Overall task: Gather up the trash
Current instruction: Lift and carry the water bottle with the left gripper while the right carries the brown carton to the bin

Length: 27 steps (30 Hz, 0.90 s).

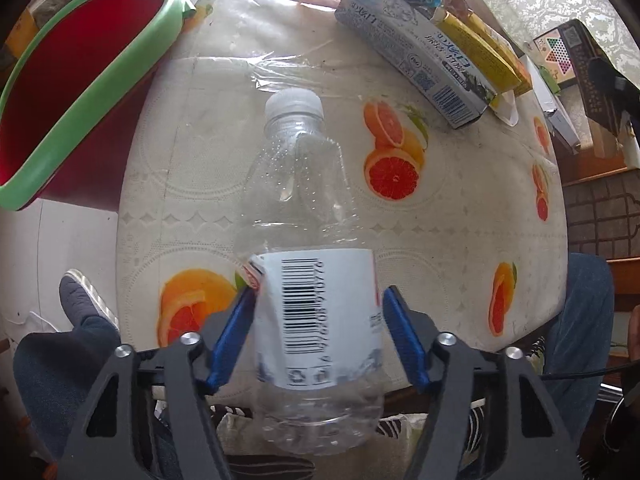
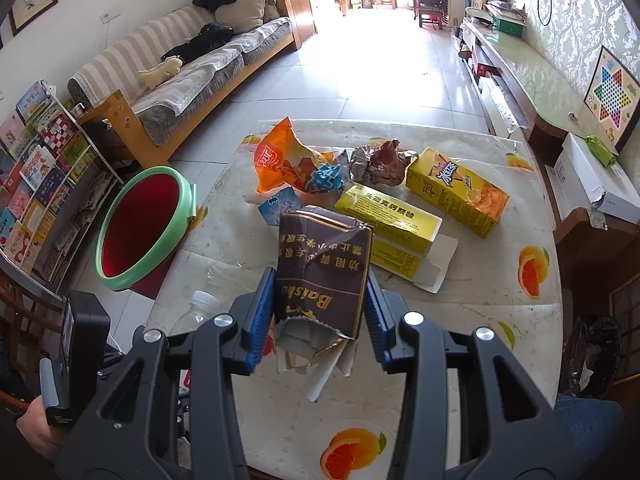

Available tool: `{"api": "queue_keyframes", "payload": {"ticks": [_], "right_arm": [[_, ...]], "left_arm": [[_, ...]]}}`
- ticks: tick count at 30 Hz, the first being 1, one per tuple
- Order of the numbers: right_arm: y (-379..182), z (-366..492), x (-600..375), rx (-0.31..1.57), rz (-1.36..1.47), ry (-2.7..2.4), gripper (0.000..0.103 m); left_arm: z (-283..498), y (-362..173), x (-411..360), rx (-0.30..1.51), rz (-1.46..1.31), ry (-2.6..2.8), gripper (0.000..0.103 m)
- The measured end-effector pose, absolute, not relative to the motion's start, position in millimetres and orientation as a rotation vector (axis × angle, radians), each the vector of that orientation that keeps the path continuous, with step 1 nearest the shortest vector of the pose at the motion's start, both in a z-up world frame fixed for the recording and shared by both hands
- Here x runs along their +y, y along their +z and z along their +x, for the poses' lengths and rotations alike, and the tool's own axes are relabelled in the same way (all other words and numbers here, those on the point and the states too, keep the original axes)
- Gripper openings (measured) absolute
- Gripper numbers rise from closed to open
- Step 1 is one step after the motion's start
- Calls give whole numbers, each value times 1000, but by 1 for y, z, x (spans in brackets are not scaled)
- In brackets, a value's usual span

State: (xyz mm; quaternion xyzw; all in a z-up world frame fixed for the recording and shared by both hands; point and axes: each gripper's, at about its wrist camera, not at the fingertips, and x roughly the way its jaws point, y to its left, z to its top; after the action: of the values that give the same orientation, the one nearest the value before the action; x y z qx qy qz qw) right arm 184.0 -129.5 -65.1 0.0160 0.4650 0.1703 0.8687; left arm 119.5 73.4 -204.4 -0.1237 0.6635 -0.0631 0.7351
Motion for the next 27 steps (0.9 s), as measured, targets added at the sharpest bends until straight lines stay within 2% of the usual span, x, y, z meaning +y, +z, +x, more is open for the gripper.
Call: {"api": "queue_keyframes", "payload": {"ticks": [6, 14, 21, 27], "right_arm": [[-64, 184, -134, 969, 29, 358, 41], [-47, 189, -113, 936, 6, 399, 41], [-25, 202, -59, 892, -38, 481, 41], [-11, 213, -2, 863, -80, 568, 41]], "left_arm": [[122, -193, 72, 1406, -291, -156, 54], [139, -128, 87, 1228, -227, -111, 53], [156, -74, 145, 1077, -218, 1, 54], [166, -57, 208, 1020, -281, 95, 54]]}}
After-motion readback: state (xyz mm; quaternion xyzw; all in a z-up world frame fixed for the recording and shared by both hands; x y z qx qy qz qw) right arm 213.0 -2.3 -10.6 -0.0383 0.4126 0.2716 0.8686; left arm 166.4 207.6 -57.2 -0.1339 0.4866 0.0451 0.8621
